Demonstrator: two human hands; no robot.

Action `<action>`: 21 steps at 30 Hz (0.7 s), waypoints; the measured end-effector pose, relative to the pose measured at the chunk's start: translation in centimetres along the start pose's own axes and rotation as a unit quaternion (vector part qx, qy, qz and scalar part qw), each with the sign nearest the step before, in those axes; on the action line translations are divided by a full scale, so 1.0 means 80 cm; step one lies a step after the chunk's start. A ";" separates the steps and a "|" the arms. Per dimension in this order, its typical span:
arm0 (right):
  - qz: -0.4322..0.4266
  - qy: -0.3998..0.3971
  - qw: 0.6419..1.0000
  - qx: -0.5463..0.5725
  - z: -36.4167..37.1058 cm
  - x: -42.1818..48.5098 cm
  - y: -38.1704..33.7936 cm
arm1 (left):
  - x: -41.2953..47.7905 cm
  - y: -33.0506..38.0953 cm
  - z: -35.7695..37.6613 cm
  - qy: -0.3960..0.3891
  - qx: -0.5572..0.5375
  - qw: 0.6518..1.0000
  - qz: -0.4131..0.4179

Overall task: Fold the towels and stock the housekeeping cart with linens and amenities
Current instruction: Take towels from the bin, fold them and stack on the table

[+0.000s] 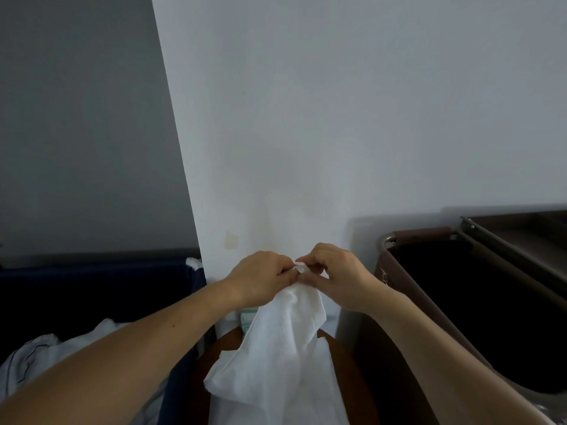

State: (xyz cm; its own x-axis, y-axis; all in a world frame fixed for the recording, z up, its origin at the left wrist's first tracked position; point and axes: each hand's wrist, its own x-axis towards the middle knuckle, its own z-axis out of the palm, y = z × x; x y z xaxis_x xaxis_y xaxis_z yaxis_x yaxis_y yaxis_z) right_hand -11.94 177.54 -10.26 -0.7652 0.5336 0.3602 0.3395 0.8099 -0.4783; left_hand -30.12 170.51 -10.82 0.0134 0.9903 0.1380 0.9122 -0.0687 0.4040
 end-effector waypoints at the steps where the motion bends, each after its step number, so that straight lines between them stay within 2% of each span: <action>1: 0.001 0.010 1.000 0.009 0.000 0.000 0.002 | 0.000 0.000 0.000 -0.003 -0.004 1.000 0.008; 7: 0.008 0.010 1.000 0.008 0.000 0.000 0.012 | 0.000 -0.002 0.001 -0.008 -0.060 0.997 0.042; 11: 0.034 0.036 0.999 0.013 -0.010 0.004 0.014 | -0.002 -0.011 0.006 0.097 -0.082 0.991 0.049; 12: 0.039 0.042 0.998 0.026 -0.013 0.006 0.013 | -0.003 -0.010 0.004 0.095 -0.115 0.988 0.042; 15: 0.050 0.065 0.993 0.085 -0.016 0.010 0.005 | -0.005 -0.002 -0.005 0.019 -0.243 0.969 0.034; 16: 0.053 0.074 0.991 0.099 -0.015 0.012 0.003 | -0.006 0.002 -0.007 0.017 -0.245 0.969 0.034; 18: 0.057 0.088 0.988 0.109 -0.010 0.014 0.000 | -0.008 0.008 -0.012 0.038 -0.174 0.983 0.035; 21: 0.061 0.111 0.985 0.118 -0.006 0.022 -0.007 | -0.011 0.012 -0.016 0.072 0.033 0.996 0.049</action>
State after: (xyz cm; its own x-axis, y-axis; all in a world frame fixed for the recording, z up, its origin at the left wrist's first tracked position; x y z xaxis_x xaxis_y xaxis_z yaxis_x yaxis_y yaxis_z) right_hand -13.23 178.19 -8.99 -0.5790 0.6845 0.4429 0.2645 0.6716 -0.6921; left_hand -29.73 169.44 -9.41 0.0490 0.9514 0.3040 0.9343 -0.1513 0.3229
